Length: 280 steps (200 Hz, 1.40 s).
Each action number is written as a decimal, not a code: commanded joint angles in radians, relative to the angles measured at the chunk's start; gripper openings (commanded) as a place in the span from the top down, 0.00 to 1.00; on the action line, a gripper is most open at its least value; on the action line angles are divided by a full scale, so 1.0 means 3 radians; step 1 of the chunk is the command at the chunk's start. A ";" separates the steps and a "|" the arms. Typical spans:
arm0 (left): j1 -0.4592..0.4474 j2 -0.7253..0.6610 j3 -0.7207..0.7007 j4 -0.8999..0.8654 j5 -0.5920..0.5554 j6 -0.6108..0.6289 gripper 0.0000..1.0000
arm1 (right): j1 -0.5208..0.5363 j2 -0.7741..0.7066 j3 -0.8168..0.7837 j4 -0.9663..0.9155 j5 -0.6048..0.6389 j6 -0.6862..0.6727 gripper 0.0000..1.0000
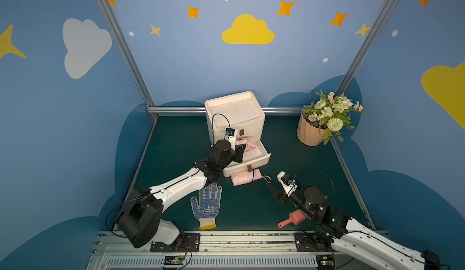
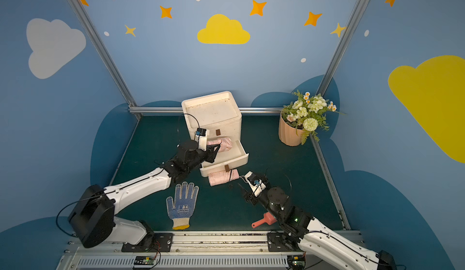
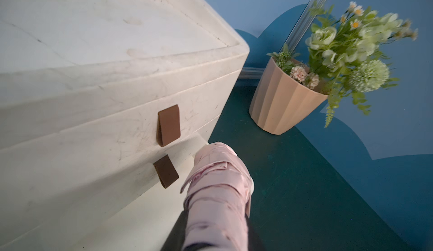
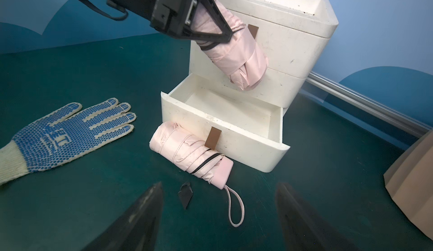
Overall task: Place the umbrella in the drawer by color
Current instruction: Place the umbrella in the drawer.
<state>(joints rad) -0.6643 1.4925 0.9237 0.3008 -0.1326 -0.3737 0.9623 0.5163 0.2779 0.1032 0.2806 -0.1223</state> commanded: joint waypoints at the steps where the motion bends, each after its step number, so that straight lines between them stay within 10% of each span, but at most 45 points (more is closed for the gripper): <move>1: 0.0043 0.0311 0.0284 0.0210 0.0128 -0.0038 0.97 | -0.0031 -0.0016 -0.0031 0.0157 0.0016 0.0106 0.20; 109: 0.0041 0.1330 0.0555 0.0708 0.1055 -0.0700 0.66 | -0.0162 0.0256 -0.0071 0.0259 0.0115 0.0383 0.19; 179: 0.0063 0.0823 0.0631 -0.0256 0.0942 -0.0541 0.27 | -0.0274 0.0498 -0.0031 0.0186 0.0594 0.0843 0.07; 280: 0.0068 -0.0290 0.0414 -0.1270 0.0779 -0.0026 0.21 | -0.0297 0.1196 0.0318 -0.0484 0.0637 0.2900 0.07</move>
<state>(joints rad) -0.6453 1.4788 1.0992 -0.0032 0.0822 -0.4347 0.8783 0.8146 0.3454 0.0055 0.4877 0.5072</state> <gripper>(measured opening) 0.789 0.935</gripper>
